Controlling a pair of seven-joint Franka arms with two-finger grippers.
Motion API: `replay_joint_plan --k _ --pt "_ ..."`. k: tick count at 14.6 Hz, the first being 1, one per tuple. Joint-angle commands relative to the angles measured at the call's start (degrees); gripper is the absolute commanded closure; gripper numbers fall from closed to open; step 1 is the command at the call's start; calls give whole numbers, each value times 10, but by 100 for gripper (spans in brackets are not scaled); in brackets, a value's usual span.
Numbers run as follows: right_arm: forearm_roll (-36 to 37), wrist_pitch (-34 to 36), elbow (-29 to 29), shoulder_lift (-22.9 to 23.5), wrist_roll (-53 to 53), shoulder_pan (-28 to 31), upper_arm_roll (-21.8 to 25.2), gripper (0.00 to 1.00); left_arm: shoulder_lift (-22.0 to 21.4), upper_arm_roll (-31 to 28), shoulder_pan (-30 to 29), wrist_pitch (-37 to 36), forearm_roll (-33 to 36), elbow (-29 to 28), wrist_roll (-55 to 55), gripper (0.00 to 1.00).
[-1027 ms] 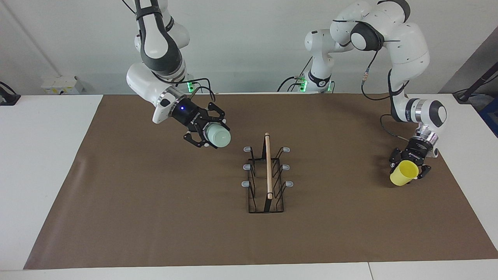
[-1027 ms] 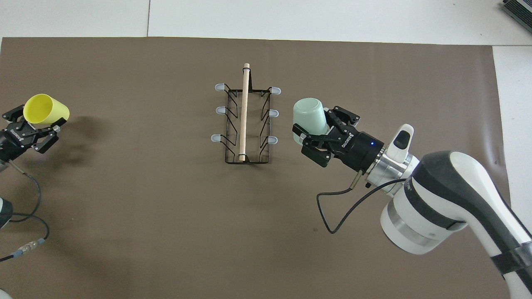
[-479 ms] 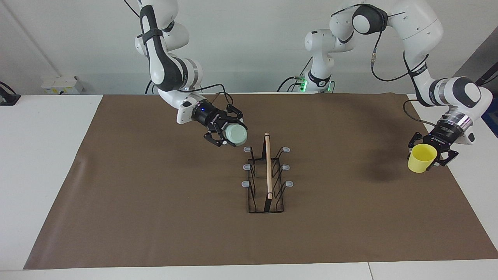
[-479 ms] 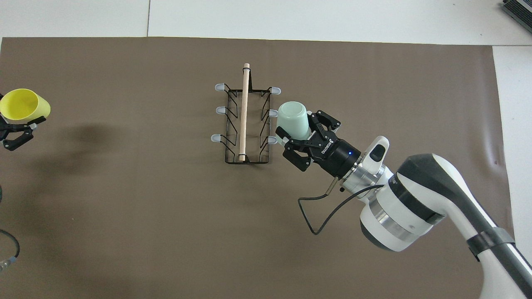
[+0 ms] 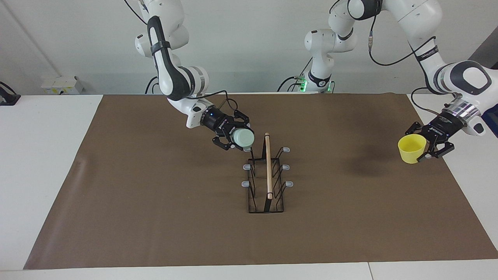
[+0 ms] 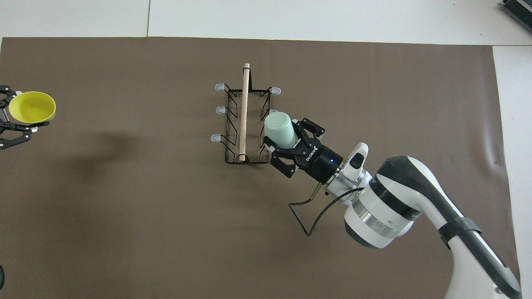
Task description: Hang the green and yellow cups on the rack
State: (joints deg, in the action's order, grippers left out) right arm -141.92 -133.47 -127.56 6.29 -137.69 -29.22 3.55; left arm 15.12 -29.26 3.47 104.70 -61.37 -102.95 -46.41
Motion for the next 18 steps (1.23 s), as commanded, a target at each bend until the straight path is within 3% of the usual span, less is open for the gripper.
replay_joint_plan --k 1,5,9,15,16,17,18 --pt "-56 57 -4 31 -60 -1 2 100 -35 55 -14 46 74 -8 -37 71" --pt "-67 60 -1 30 -62 -2 1 100 -91 176 -81 61 210 -8 -54 71" --pt "-71 70 -2 40 -70 -4 1 100 -119 215 -83 62 317 4 -88 71" --pt "-92 92 0 71 -97 -14 1 100 -122 302 -84 62 513 72 -262 71" --pt "-93 91 -1 72 -98 -15 2 83 -121 318 -84 62 550 78 -294 71" --pt "-93 91 -1 72 -99 -16 2 1 -120 336 -84 62 590 83 -323 71" --pt "-93 89 -1 72 -100 -15 2 0 -117 357 -85 62 625 90 -358 71"
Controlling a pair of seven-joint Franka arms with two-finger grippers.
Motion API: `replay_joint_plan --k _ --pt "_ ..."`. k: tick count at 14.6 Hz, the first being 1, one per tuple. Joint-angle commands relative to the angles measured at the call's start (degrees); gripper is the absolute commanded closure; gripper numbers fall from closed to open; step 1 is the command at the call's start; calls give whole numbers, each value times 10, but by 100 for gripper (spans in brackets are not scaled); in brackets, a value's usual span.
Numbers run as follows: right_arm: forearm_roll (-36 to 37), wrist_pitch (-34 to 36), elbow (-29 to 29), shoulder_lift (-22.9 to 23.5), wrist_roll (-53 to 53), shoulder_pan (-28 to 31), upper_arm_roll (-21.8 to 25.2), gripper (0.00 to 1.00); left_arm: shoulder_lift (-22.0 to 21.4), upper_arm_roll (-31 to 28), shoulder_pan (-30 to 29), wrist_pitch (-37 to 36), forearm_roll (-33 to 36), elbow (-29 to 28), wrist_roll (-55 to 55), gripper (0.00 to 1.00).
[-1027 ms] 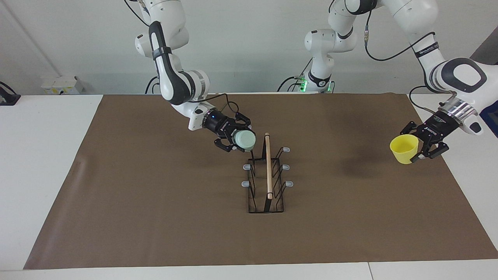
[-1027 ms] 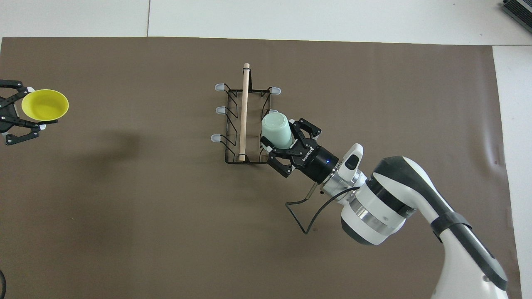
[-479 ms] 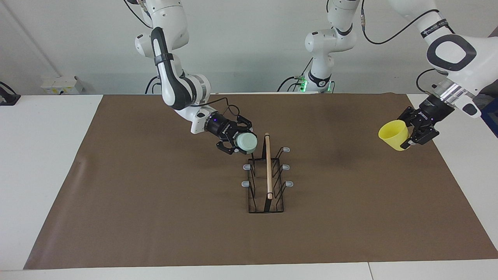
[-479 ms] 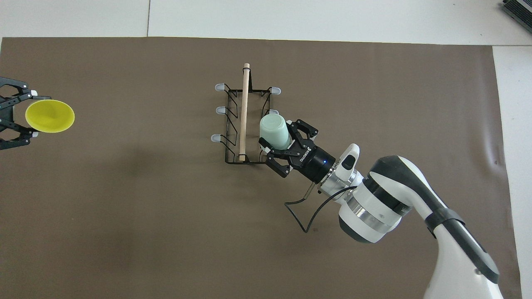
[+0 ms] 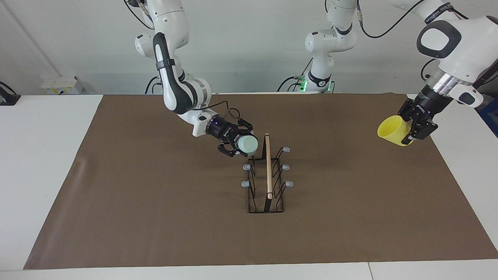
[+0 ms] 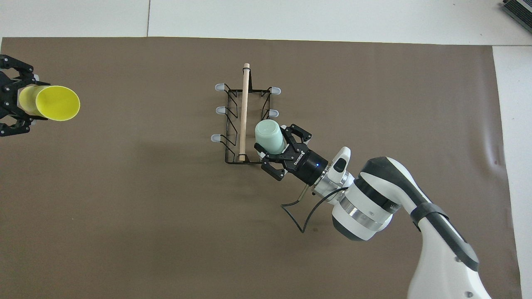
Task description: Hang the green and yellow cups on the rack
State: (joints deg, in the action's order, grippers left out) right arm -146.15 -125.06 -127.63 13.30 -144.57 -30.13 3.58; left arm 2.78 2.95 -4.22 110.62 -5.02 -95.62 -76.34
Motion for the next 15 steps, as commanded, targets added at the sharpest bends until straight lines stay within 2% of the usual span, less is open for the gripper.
replay_joint_plan --k 1,5,7,10,13,15 --pt "-50 4 2 2 -33 -6 2 0 8 50 -8 2 99 18 -91 71" --pt "-48 -20 6 -20 -27 -2 3 0 10 129 -7 2 247 18 -174 70" --pt "-22 -95 11 -62 -21 8 3 0 12 165 -7 -2 315 16 -222 70" --pt "74 -182 26 -96 16 29 3 0 27 223 -4 -29 427 10 -317 70" --pt "213 -228 40 -106 54 66 6 0 50 295 -1 -85 513 12 -373 70" --pt "317 -230 47 -107 99 89 8 0 85 340 4 -151 577 18 -411 70"
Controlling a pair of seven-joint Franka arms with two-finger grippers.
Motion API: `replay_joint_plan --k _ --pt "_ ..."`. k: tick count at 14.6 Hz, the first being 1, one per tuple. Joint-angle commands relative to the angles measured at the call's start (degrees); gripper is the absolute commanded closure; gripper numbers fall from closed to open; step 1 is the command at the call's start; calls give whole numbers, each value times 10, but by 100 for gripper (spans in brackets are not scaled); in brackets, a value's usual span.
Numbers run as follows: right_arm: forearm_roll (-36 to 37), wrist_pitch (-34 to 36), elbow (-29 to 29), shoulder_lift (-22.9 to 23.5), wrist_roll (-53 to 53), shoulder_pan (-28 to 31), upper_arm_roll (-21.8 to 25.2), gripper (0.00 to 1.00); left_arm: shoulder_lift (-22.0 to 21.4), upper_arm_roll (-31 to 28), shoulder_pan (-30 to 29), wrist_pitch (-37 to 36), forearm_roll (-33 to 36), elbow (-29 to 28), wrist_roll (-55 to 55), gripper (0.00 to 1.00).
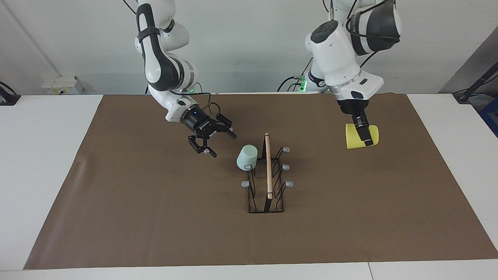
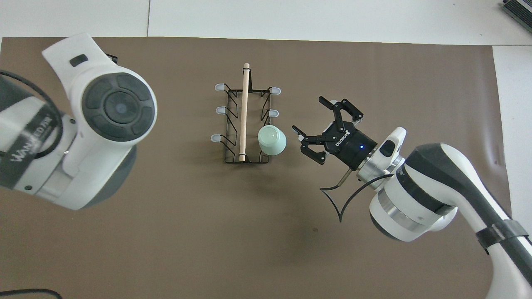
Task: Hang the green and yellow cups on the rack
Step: 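Open the right gripper and withdraw while the left gripper carries the yellow cup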
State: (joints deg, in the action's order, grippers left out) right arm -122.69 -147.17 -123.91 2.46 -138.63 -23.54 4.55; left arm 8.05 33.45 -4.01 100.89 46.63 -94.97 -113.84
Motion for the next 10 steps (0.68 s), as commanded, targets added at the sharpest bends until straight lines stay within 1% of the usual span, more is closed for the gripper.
replay_joint_plan --k 1,3,4,6,8,9,10 --pt "137 -9 12 1 58 41 -2 0 41 72 1 -75 93 14 -56 70" --pt "262 -5 25 2 98 78 -2 0 49 89 12 -111 115 15 -67 70" --pt "324 -5 29 2 127 90 -1 0 63 92 30 -130 142 16 -75 70" --pt "441 -4 38 4 186 114 -1 0 113 113 57 -189 196 47 -118 70" --pt "556 -4 46 4 255 132 0 0 162 116 100 -243 247 87 -143 70" --pt "609 -3 48 3 291 140 1 0 179 116 118 -263 254 94 -144 70" --pt "658 -3 50 2 329 147 2 0 203 116 139 -285 283 97 -147 69"
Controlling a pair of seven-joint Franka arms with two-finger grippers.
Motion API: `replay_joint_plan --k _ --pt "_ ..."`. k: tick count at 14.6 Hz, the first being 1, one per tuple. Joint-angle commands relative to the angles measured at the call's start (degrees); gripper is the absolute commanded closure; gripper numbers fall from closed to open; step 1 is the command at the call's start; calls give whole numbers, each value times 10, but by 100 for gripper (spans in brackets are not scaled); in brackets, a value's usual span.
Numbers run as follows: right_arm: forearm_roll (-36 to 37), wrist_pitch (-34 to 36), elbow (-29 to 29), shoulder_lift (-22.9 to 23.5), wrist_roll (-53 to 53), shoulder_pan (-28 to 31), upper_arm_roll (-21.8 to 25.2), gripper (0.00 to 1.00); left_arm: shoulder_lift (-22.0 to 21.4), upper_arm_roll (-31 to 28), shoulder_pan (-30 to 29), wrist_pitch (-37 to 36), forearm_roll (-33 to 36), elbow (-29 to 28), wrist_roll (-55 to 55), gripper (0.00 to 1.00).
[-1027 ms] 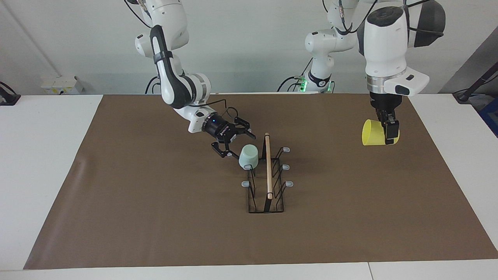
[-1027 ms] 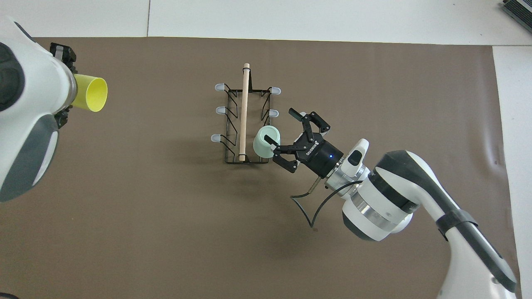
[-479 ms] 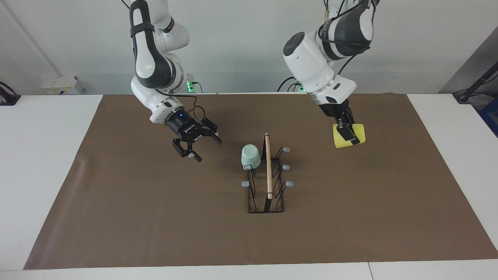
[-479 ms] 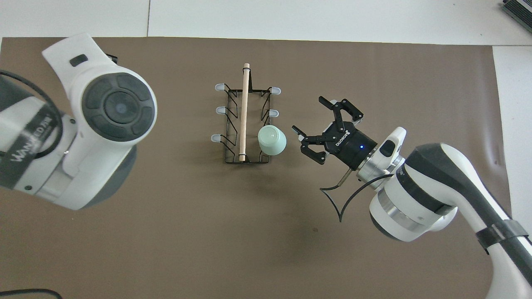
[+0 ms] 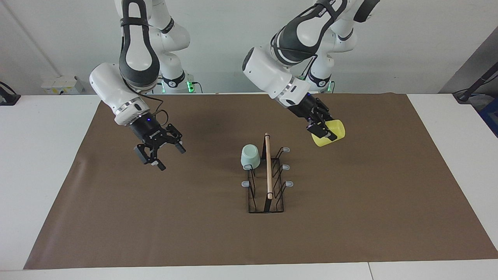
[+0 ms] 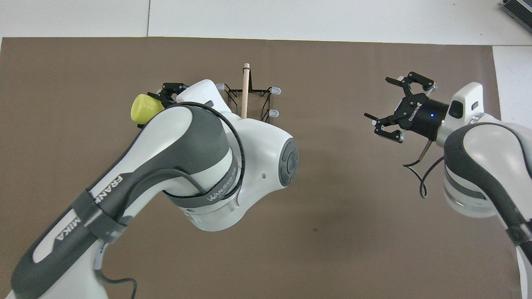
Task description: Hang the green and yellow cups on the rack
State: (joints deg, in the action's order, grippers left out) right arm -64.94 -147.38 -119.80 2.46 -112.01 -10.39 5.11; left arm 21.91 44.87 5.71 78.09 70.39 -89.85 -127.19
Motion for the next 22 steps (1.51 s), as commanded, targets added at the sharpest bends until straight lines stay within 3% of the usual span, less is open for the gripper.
replay_joint_plan --k 1,7,9,12,18,22 --pt "119 0 11 2 91 25 -3 0 94 2 57 -83 79 53 -22 69" --pt "354 43 21 -1 272 80 3 0 142 2 97 -119 117 62 -24 68" --pt "476 101 62 0 373 99 3 0 185 3 107 -160 162 63 -28 66" --pt "628 188 121 0 560 100 -3 0 186 10 116 -167 162 62 -44 66" --pt "648 348 198 -1 888 93 -2 0 192 22 133 -161 161 62 -59 66" --pt "710 464 248 -8 1028 87 -8 0 201 22 132 -157 163 58 -65 66"
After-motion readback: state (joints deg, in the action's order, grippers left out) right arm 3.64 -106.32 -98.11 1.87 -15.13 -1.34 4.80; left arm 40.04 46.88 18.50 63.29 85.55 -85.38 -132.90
